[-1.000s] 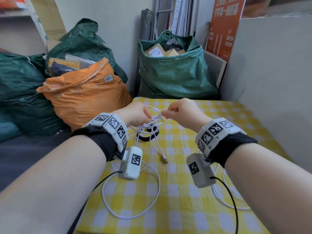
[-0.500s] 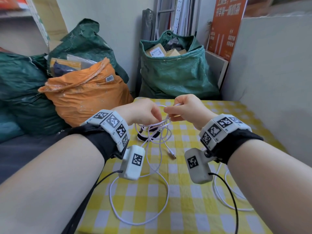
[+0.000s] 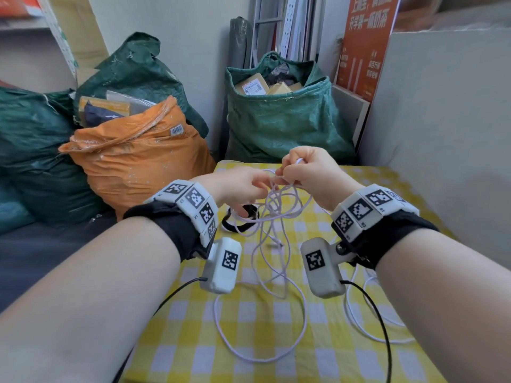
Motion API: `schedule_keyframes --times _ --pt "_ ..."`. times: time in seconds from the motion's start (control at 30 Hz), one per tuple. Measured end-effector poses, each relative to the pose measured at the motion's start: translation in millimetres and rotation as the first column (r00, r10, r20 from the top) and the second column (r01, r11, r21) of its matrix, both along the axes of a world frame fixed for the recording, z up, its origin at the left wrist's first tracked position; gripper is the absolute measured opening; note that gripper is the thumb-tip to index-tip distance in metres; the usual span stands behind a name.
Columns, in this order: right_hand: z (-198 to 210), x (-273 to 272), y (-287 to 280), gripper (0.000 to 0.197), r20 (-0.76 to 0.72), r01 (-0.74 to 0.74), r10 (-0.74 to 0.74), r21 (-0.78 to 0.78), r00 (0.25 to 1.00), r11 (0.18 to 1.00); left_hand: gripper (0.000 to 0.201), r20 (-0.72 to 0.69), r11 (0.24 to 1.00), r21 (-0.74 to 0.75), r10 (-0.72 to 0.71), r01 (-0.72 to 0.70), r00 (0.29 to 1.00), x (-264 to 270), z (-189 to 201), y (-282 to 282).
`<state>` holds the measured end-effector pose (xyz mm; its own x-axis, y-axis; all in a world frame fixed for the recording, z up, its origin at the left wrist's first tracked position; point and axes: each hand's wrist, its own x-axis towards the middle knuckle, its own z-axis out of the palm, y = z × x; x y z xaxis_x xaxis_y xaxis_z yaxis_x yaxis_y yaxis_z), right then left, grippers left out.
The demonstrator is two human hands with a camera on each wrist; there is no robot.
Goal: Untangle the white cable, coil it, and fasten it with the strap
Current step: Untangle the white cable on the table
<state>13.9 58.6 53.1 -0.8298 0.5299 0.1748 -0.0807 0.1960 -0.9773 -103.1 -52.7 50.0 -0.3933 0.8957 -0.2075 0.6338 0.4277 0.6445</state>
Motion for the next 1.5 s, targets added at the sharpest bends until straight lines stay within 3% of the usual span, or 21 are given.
schedule_keyframes --times 0.17,0.23,0.33,0.5,0.6,0.67,0.73,0.83,0.93,1.1,1.17,1.3,1.43,1.5 --pt "1 0 3 0.046 -0.016 0.0 0.0 -0.001 1.0 1.0 0.012 0.227 0.991 0.069 0.093 -0.112 0.969 -2 1 -9" --pt "0 0 3 0.045 -0.022 0.007 -0.007 0.0 1.0 1.0 0.017 0.261 0.994 0.067 0.061 -0.081 0.963 -1 3 -11" --pt "2 1 1 0.044 -0.064 -0.025 0.022 -0.05 0.998 0.998 0.031 0.243 0.999 0.048 0.012 -0.025 0.97 3 3 -11" --pt "4 -1 0 0.04 -0.113 -0.055 0.041 -0.118 0.993 0.992 0.024 0.105 0.971 0.234 0.011 -0.036 0.994 11 7 -7" --pt "4 -3 0 0.028 -0.094 -0.03 0.022 -0.081 0.995 0.996 0.011 0.111 0.957 0.291 -0.012 -0.021 0.994 15 10 -7" --pt "3 -3 0 0.029 -0.06 0.016 -0.016 0.004 0.998 1.0 0.023 0.08 0.96 0.272 0.042 -0.062 0.996 10 9 -8" --pt "4 -1 2 0.031 -0.042 0.069 -0.067 0.053 0.997 0.996 0.029 0.165 0.944 0.288 0.116 -0.161 0.979 4 8 -11" --pt "6 3 10 0.035 -0.034 0.162 -0.16 0.077 0.987 0.984 0.035 0.447 0.875 0.289 0.236 -0.389 0.863 -3 11 -15" --pt "8 3 12 0.035 -0.011 0.198 -0.198 0.119 0.98 0.973 0.041 0.664 0.735 0.242 0.35 -0.634 0.66 -8 13 -19" --pt "3 9 26 0.038 0.039 0.318 -0.331 0.185 0.943 0.93 0.031 0.837 0.445 0.15 0.418 -0.883 0.353 -25 13 -33" --pt "1 11 31 0.036 0.019 0.371 -0.378 0.149 0.926 0.916 0.029 0.846 0.401 0.087 0.454 -0.912 0.28 -34 9 -40" --pt "1 11 23 0.032 -0.013 0.368 -0.368 0.034 0.93 0.929 0.033 0.773 0.422 0.004 0.574 -0.907 0.27 -43 1 -47" --pt "-2 8 20 0.034 -0.01 0.361 -0.361 0.015 0.933 0.933 0.028 0.632 0.396 0.006 0.71 -0.918 0.31 -53 -2 -55" --pt "-3 6 19 0.037 -0.029 0.333 -0.333 0.004 0.943 0.943 0.022 0.528 0.431 -0.012 0.768 -0.902 0.361 -52 -2 -55"
